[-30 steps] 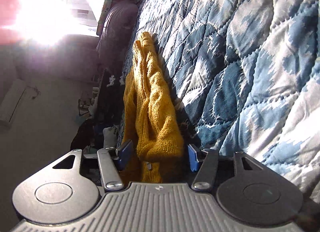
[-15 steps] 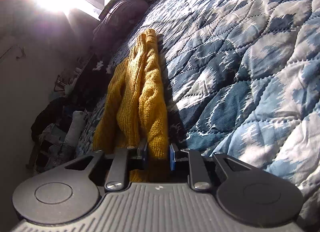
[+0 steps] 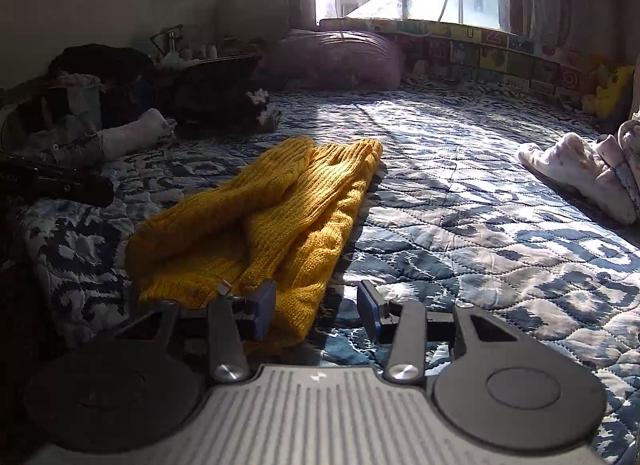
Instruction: Fold clothes
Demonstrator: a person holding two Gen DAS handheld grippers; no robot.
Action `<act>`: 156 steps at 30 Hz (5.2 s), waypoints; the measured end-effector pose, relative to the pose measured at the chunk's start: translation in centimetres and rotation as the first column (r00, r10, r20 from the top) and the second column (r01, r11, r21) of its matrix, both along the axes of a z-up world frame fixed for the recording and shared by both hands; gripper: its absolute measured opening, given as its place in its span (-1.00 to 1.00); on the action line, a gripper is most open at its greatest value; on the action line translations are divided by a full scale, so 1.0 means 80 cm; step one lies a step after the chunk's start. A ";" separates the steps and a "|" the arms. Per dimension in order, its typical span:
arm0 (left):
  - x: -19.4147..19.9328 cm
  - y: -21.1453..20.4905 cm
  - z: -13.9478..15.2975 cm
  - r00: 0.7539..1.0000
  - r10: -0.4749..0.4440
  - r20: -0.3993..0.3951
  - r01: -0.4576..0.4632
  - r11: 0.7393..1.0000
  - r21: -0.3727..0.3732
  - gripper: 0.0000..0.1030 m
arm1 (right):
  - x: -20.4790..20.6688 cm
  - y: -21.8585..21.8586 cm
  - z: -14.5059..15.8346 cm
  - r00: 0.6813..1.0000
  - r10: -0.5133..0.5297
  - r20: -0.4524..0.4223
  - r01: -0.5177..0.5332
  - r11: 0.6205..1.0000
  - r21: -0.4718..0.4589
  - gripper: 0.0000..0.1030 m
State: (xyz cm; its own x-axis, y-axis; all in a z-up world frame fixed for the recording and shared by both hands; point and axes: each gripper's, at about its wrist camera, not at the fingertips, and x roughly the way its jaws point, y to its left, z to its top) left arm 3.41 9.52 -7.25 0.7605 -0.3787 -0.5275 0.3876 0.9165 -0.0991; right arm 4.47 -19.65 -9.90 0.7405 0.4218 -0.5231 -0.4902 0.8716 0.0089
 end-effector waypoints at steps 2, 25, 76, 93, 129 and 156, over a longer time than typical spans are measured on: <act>-0.017 -0.029 -0.014 0.987 -0.115 0.108 0.085 0.964 0.254 0.33 | -0.010 0.018 -0.008 0.997 0.058 0.052 -0.051 0.990 -0.132 -0.11; -0.020 -0.078 -0.111 0.851 -0.518 0.089 0.291 0.605 0.741 0.22 | -0.050 0.088 -0.088 0.887 0.347 0.305 -0.052 0.732 -0.679 0.05; 0.139 0.041 0.004 0.997 0.081 -0.013 -0.079 0.909 -0.409 0.12 | 0.125 0.012 0.016 0.998 -0.060 0.026 0.050 0.953 0.300 -0.19; 0.110 0.058 0.002 0.998 -0.057 0.017 0.058 0.898 -0.435 0.29 | 0.143 -0.023 -0.014 0.989 -0.125 -0.078 0.147 0.815 0.561 -0.66; 0.319 0.139 -0.047 0.939 -0.075 -0.335 -0.228 0.593 -0.772 0.34 | 0.316 -0.040 -0.056 0.945 -0.032 -0.324 0.279 0.591 0.756 -0.26; 0.332 0.122 -0.084 0.950 0.017 -0.312 -0.262 0.590 -0.764 -0.64 | 0.388 -0.019 -0.054 0.962 0.043 -0.270 0.156 0.723 0.673 -0.70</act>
